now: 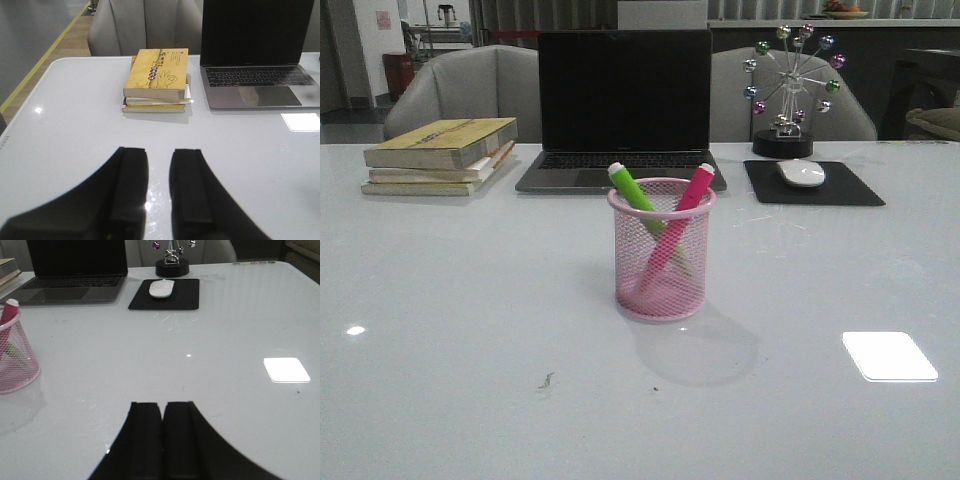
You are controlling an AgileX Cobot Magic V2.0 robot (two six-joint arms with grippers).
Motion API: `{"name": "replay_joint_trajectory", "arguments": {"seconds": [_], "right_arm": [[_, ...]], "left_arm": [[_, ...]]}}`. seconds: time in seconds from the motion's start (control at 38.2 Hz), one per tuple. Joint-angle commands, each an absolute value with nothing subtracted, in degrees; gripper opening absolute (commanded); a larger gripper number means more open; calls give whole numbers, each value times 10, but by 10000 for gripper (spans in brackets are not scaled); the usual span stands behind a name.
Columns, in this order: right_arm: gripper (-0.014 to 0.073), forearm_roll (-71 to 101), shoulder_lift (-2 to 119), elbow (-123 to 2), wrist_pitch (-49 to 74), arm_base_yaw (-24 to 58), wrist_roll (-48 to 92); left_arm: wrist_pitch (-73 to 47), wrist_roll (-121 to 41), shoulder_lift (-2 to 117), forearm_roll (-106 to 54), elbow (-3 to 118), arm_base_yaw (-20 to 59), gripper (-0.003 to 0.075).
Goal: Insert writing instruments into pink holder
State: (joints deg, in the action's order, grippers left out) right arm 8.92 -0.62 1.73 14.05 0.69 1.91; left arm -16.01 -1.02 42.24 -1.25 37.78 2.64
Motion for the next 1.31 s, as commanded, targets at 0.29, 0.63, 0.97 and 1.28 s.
{"name": "replay_joint_trajectory", "arguments": {"seconds": [0.29,0.63,0.97,1.28], "right_arm": [[50,79,-17,18,50,27,19],[50,75,-17,18,44,27,19],[50,29,-17,18,46,27,18],[50,29,-17,18,49,27,18]], "left_arm": [[-111,-9,420,-14,393,31,216],[-111,-9,420,-14,393,31,216],[-111,-9,420,-14,393,31,216],[-111,-9,420,-14,393,31,215]]}}
